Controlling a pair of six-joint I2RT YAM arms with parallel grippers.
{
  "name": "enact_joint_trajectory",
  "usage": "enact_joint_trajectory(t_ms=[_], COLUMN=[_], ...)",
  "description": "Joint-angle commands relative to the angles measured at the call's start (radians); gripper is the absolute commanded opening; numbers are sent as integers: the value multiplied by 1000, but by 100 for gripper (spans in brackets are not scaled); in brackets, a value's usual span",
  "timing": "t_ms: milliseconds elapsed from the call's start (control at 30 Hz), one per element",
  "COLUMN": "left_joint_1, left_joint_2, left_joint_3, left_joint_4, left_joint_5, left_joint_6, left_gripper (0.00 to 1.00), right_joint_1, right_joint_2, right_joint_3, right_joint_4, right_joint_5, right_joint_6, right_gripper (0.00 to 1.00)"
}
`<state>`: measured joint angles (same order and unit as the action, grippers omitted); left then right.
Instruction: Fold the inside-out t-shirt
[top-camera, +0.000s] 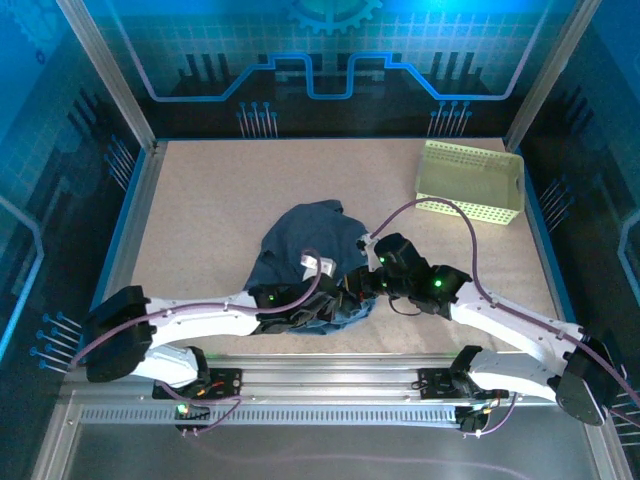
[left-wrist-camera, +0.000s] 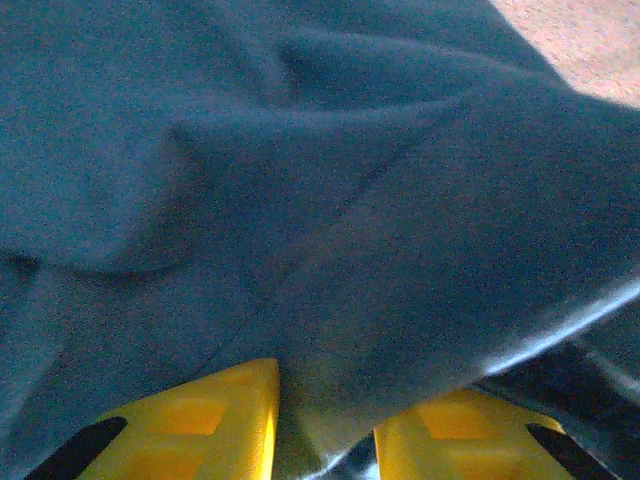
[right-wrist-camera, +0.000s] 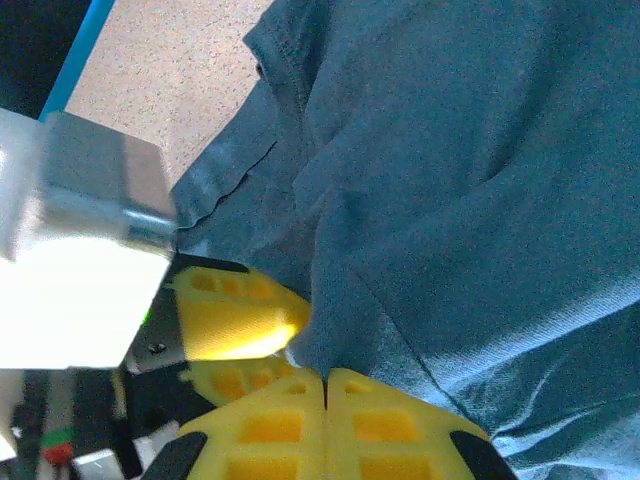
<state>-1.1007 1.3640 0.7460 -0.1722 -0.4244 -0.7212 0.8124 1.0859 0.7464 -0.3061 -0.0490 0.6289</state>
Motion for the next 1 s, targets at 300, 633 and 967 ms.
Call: enact_joint_trajectory(t_ms=[300,633,967], left_joint_1=[-82,-25,16], left_joint_2=[-240,-51,43], left_joint_3=[-114,-79,-62], left_joint_4=[87,161,260], left_joint_5=[82,121,134], left_joint_6=[141,56,66], left_gripper=[46,41,45], right_joint_1=[-7,-4,1], right_joint_2=[14,2,-4], right_joint_3=[17,21,13], right_joint_4=[4,-2,4], right_joint_5=[3,3,1], right_joint_6=[9,12,18], right_gripper=[0,0,0])
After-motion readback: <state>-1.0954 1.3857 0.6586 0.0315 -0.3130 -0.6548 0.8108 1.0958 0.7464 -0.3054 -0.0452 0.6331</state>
